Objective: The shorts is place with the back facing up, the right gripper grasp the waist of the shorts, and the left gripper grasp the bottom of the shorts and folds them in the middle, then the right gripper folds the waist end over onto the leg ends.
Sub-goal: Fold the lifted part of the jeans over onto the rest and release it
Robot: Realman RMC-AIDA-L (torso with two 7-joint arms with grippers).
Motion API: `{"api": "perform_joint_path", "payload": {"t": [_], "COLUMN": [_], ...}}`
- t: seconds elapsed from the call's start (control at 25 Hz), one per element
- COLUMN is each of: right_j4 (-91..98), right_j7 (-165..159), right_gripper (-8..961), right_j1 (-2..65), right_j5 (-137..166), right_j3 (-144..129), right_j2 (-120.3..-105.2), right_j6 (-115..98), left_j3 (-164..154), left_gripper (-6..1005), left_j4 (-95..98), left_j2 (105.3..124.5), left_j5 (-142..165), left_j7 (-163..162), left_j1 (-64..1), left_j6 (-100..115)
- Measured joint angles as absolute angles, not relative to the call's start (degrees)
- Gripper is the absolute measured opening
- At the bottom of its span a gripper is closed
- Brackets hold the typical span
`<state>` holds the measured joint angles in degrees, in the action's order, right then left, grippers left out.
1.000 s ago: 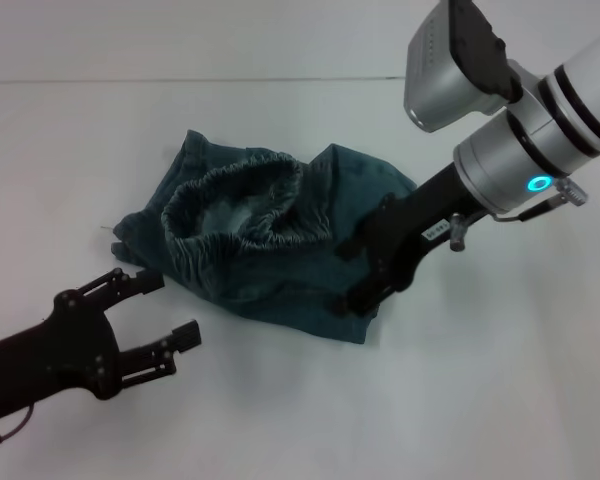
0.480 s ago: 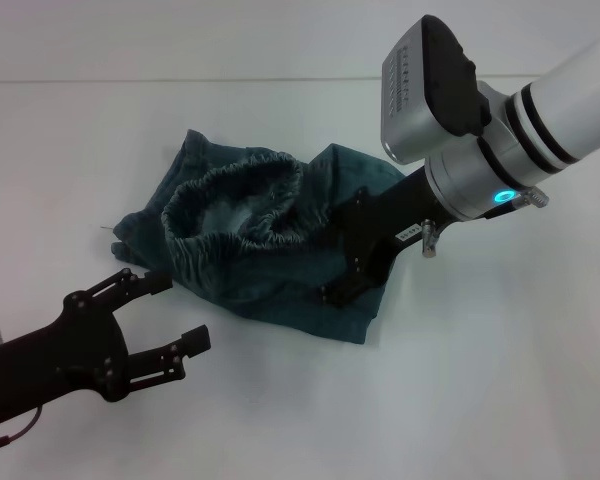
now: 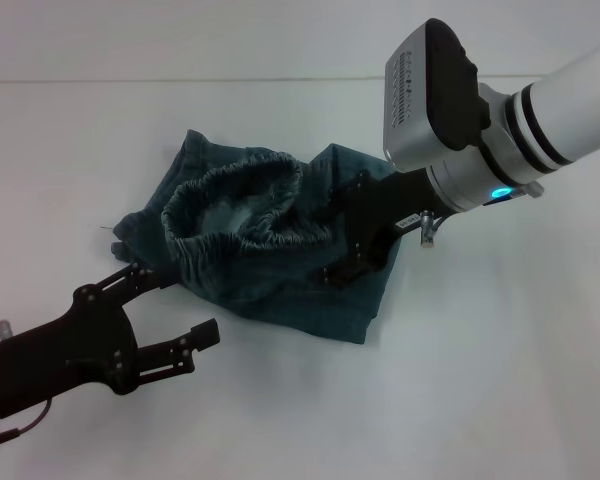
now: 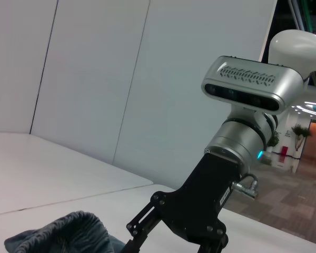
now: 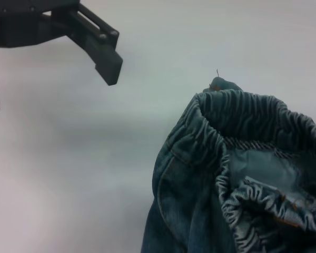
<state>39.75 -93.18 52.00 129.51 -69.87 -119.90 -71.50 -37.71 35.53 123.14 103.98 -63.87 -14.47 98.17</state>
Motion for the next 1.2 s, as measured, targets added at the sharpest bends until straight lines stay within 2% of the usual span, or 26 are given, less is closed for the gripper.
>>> {"api": "perform_joint_path", "payload": {"t": [1.0, 1.2], "right_j4": [33.2, 32.8], "right_j7": [-81.6, -81.1], "right_gripper": [663, 461], "right_j1": [50.7, 50.6], "right_j5": [120.5, 120.2], "right_j3": [-69.8, -69.8], "right_j2": [-119.98, -119.97], "right_j6": [-60.7, -60.3], "left_j3": [-37.7, -37.7], "left_gripper": [919, 919], "left_j4": [35.3, 35.2], "left_j2": [123.85, 123.84], "left_j5": [104.0, 104.0], "left_j7": [-64.3, -64.4], "left_j1": [-15.1, -15.3], "left_j6": [97.9, 97.9]}}
